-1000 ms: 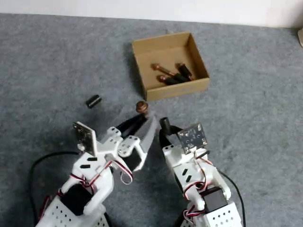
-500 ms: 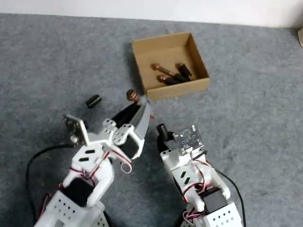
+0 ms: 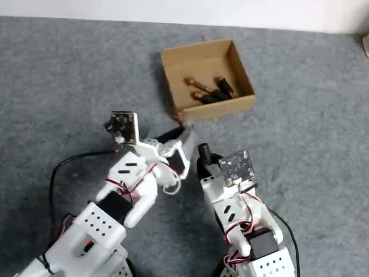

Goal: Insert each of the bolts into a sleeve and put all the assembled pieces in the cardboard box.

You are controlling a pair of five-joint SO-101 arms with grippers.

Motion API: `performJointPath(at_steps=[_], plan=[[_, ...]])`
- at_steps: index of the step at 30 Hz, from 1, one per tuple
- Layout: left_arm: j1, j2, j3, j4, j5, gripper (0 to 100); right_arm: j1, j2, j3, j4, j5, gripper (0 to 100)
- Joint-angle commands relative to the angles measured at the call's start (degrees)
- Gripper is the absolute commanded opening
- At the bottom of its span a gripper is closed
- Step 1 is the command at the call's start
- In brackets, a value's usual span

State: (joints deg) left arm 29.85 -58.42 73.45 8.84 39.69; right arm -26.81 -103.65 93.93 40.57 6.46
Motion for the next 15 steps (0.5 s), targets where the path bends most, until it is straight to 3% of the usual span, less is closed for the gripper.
performJointPath(at_steps=[1, 15], plan=[[2.07, -1.1, -2.51, -1.67, 0.09, 1, 0.84, -0.4, -2.59, -1.98, 0.35, 0.5], [2.07, -1.19, -3.56, -1.76, -3.87, 1, -2.77, -0.4, -2.51, -1.98, 0.44, 0.5]])
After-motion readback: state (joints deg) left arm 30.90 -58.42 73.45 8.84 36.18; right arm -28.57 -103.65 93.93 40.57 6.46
